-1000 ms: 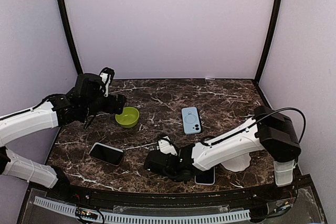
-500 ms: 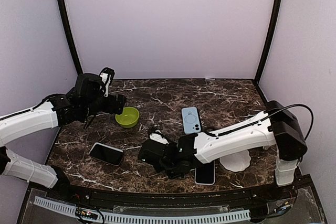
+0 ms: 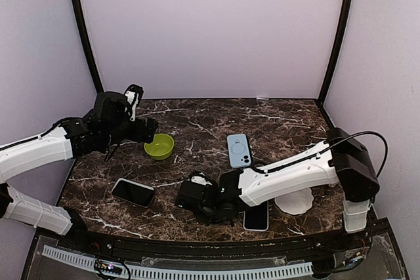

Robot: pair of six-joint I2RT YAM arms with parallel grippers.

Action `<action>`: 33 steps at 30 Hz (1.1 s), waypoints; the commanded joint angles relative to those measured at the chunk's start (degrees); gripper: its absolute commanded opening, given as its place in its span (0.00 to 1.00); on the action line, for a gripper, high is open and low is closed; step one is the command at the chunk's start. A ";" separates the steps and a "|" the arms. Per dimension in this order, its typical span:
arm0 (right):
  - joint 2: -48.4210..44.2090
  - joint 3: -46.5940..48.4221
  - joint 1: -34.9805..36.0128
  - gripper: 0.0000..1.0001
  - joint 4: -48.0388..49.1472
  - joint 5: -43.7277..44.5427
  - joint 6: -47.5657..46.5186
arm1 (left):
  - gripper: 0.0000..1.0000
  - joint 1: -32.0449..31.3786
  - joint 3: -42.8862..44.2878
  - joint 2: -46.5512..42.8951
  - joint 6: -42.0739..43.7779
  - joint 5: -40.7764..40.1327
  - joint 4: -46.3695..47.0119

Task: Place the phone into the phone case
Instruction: Install the phone into the phone case.

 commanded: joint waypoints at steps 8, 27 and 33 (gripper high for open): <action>3.13 -5.88 0.34 0.08 -2.76 -3.71 6.95 | 0.99 0.43 -0.95 -0.33 0.86 -0.17 1.13; -11.69 -4.63 -6.23 0.61 -2.50 -2.08 2.07 | 0.99 0.36 -0.86 -0.50 1.13 -0.14 1.13; -12.14 -6.64 -8.00 0.93 -4.65 -5.15 3.85 | 0.99 0.39 -0.95 -0.68 1.13 0.19 1.22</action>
